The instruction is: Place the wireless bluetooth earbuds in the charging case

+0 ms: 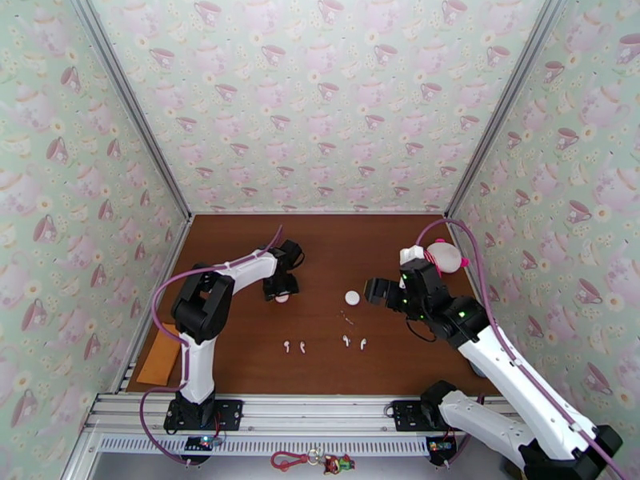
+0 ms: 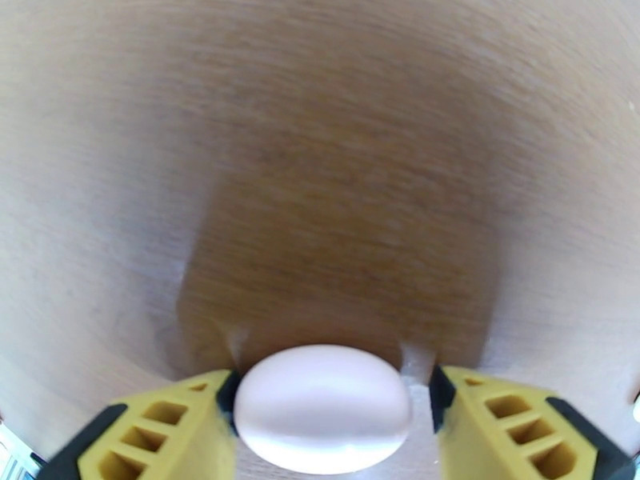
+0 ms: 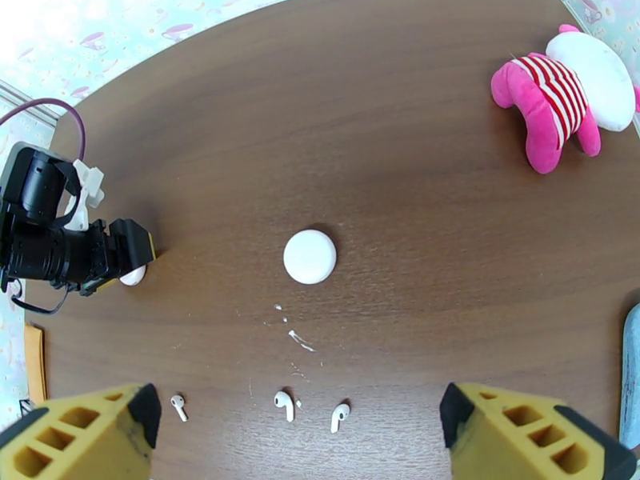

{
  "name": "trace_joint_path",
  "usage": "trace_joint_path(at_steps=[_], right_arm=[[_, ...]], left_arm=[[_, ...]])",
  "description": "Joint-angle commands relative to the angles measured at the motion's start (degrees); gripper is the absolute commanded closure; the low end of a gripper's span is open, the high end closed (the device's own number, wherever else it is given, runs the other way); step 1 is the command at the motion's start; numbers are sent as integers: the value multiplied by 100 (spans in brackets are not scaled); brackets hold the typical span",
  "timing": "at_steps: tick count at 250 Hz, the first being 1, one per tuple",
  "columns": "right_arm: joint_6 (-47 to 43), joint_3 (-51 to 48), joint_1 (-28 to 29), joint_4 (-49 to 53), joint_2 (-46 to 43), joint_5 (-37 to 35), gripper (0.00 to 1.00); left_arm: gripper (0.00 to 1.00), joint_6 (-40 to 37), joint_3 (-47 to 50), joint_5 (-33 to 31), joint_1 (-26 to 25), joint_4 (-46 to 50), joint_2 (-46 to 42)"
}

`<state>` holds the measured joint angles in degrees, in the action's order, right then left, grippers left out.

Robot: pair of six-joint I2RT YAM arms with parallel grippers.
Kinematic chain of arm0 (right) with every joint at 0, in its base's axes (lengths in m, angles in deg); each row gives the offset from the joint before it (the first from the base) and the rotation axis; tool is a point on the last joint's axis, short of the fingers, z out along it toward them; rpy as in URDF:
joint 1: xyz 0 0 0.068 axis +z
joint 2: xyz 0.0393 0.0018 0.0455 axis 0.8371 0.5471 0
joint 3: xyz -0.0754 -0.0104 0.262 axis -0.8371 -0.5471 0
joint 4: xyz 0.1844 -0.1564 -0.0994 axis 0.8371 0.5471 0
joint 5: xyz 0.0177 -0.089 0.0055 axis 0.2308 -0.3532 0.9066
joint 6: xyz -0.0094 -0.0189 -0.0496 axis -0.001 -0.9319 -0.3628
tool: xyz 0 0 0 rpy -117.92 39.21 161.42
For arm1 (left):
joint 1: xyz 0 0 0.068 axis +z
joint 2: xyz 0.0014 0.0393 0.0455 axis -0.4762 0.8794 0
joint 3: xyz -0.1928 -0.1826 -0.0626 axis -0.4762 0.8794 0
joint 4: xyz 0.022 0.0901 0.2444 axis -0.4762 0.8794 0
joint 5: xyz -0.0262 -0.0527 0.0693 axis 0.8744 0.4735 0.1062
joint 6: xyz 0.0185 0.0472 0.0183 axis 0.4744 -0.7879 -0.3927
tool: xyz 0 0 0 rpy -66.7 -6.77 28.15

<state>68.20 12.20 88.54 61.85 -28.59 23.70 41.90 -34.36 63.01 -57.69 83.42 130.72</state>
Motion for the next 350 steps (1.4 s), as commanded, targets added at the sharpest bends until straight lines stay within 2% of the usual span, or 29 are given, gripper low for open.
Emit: trace_joint_path(at_steps=[1, 39, 78, 120, 157, 171, 187, 194, 203, 209, 220, 231, 253, 265, 273, 309, 330, 350], right_arm=[[70, 118, 56, 8, 8, 15, 1], [106, 140, 59, -38, 42, 101, 1], [336, -179, 62, -451, 275, 722, 1], [273, 47, 47, -485, 677, 1360, 1], [100, 286, -113, -374, 949, 1984, 1], [99, 205, -196, -482, 1006, 2171, 1], [-83, 107, -356, -581, 1126, 2448, 1], [-236, 68, -408, -598, 1167, 2495, 1], [-239, 85, -501, -419, 1203, 2190, 1], [-215, 140, -539, -268, 1195, 2040, 1], [-367, 208, -544, -166, 1100, 2227, 1], [-370, 298, -544, -61, 969, 2205, 1], [-365, 627, -586, 385, 811, 1378, 1], [-212, 772, -693, 697, 686, 817, 1], [-186, 815, -741, 800, 574, 696, 1], [-122, 937, -1187, 1387, 278, 340, 1], [-211, 1006, -1902, 1733, 220, -27, 1], [-277, 1049, -2619, 1829, 315, 40, 1]], left_arm=[[41, 124, 213, 140, -78, 264, 95], [53, 26, 278, 130, -80, 208, 63], [75, -380, 209, 51, -153, 258, -29], [100, -1318, 267, -132, -360, 389, -549], [100, -2189, 832, -19, -614, 191, -1486], [100, -2002, 1182, -364, -701, 21, -1681], [100, -2109, 1017, -252, -671, 499, -1507], [98, -2072, 930, -603, -679, 711, -1530], [94, -1942, 985, -968, -675, 751, -1737], [88, -1917, 1091, -903, -642, 641, -1903], [68, -1807, 1228, -854, -554, 435, -2158], [66, -1715, 1278, -782, -457, 366, -2281], [61, -1629, 1263, -605, -355, 345, -2326], [41, -1600, 1263, -553, -357, 333, -2317], [36, -1600, 1276, -484, -352, 299, -2304], [27, -1580, 1232, -335, -347, 141, -2110], [19, -1634, 1060, -327, -352, 210, -1951], [14, -1653, 956, -289, -354, 240, -1917]])
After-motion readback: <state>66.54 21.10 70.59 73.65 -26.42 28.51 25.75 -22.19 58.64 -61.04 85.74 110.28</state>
